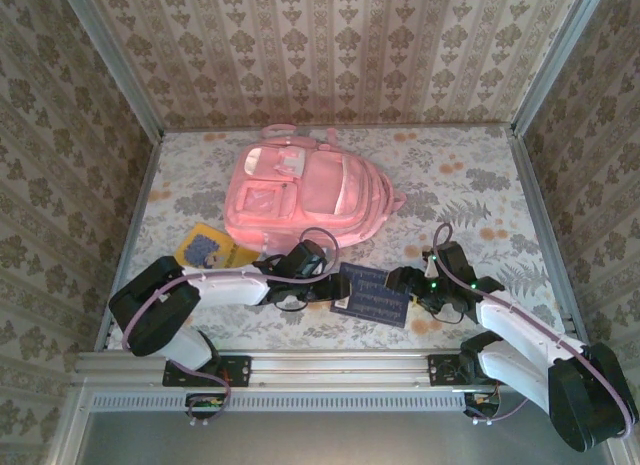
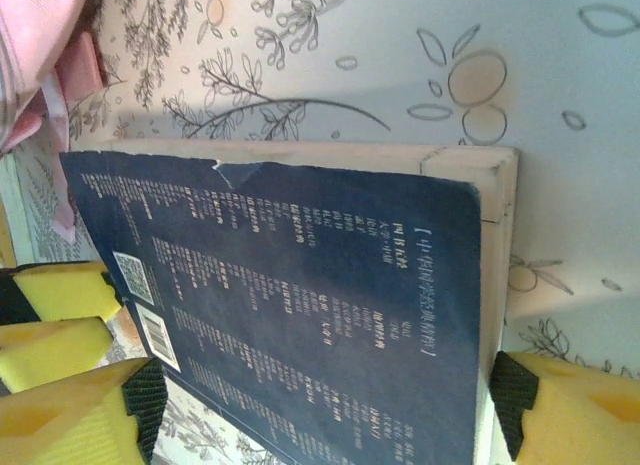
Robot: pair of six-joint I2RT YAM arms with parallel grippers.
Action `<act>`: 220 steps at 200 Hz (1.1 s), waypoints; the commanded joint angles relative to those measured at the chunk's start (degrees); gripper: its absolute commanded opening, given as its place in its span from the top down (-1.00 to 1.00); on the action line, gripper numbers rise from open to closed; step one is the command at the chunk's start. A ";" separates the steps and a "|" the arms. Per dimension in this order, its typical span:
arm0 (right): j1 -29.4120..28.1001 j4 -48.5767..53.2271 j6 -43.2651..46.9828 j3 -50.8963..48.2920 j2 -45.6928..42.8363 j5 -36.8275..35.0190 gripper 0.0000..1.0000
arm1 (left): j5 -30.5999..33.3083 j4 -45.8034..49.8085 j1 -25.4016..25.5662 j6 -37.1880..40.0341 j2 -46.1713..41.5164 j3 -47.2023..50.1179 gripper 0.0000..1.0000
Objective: Pack the student bag
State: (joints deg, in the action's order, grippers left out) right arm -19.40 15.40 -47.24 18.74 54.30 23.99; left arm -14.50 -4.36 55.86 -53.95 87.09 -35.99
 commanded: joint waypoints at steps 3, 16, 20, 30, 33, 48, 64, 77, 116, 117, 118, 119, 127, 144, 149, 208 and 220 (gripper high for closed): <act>-0.63 -1.33 1.32 -0.31 -0.74 5.23 -0.58 | 0.24 -0.52 1.22 1.56 3.13 -0.46 -0.36; -0.95 -1.40 1.27 0.04 -1.33 5.64 -0.46 | -0.41 -1.10 1.70 1.56 4.20 -1.18 -0.30; -1.03 -1.34 1.21 0.13 -1.52 5.79 -0.43 | -0.66 -1.22 1.92 1.61 4.61 -1.58 -0.28; -1.19 -1.10 1.32 0.49 -2.15 5.97 -0.36 | -1.07 -1.27 2.21 1.74 5.32 -2.26 -0.22; -1.22 -1.01 1.40 0.57 -2.31 6.05 -0.34 | -1.13 -1.26 2.28 1.81 5.49 -2.44 -0.21; -1.37 -0.23 1.46 1.03 -3.25 5.84 -0.25 | -1.30 -1.13 2.60 2.01 5.90 -2.95 -0.16; -1.52 0.23 1.60 1.12 -4.30 5.72 -0.16 | -1.21 -1.07 2.71 2.12 5.91 -2.95 -0.12; -1.76 0.20 1.47 0.99 -4.85 5.78 -0.06 | -1.15 -0.95 2.68 2.26 5.81 -2.88 -0.12; -2.31 1.10 2.36 1.23 -4.79 4.73 0.06 | -0.88 -0.91 2.70 2.46 5.39 -2.34 -0.08; -2.31 1.20 2.48 1.22 -4.76 4.61 0.05 | -0.88 -0.91 2.69 2.45 5.34 -2.34 -0.08; -2.35 1.29 2.54 1.26 -4.79 4.46 0.04 | -0.88 -0.91 2.69 2.45 5.35 -2.33 -0.08; -2.33 1.43 2.57 1.28 -4.85 4.34 0.03 | -0.88 -0.91 2.73 2.41 5.32 -2.33 -0.08; -2.31 2.51 3.05 1.47 -4.97 3.35 -0.15 | -0.88 -0.91 2.68 2.45 5.21 -2.11 -0.08; -2.31 5.83 3.85 1.73 -5.61 -0.69 -0.48 | -0.53 -1.00 2.68 2.28 5.20 -1.74 -0.08; -2.31 6.98 4.08 1.71 -5.97 -2.39 -0.54 | -0.53 -1.24 2.68 2.20 5.20 -1.65 -0.08; -2.25 5.14 4.53 -1.14 -4.57 -11.67 -0.72 | -0.44 -1.35 2.68 2.44 5.76 -1.54 -0.08; -2.29 1.98 4.93 -1.09 -1.30 -8.69 -0.65 | -0.53 -1.61 2.74 2.45 6.27 -1.69 -0.08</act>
State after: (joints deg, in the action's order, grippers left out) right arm -21.34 21.65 -43.44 18.48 48.80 14.70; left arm -12.71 -1.76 56.51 -52.69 89.19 -38.04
